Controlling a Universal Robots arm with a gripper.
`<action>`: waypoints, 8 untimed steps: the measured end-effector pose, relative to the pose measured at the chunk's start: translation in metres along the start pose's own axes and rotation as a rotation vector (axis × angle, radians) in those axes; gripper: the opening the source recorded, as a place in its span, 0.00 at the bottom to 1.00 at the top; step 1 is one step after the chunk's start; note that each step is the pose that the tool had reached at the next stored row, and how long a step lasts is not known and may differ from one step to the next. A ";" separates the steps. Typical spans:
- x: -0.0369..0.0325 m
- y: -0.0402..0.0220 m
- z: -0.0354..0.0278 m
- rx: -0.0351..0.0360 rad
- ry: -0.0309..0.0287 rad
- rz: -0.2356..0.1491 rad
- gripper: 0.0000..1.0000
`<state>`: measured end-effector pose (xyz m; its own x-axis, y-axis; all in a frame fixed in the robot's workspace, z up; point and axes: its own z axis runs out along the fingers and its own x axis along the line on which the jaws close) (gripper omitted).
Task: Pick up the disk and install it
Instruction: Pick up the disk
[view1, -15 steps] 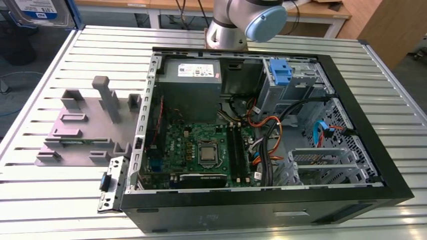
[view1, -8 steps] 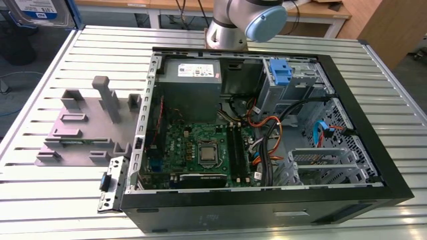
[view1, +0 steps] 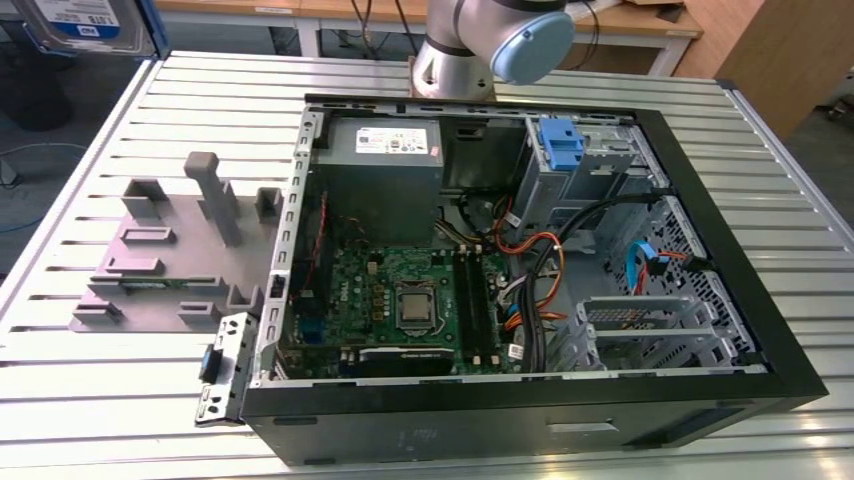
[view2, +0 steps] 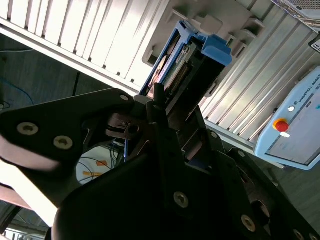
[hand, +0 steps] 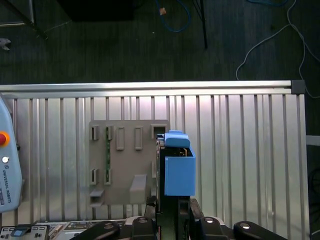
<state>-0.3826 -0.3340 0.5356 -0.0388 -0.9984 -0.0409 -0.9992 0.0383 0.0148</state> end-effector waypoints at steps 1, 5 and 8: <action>-0.0001 -0.0018 0.0000 0.0000 0.0000 0.000 0.35; -0.0004 -0.0113 0.0002 0.0000 0.0000 0.000 0.35; -0.0007 -0.0194 0.0005 0.0000 0.0000 0.000 0.35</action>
<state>-0.3632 -0.3340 0.5349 -0.0388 -0.9984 -0.0410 -0.9992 0.0382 0.0148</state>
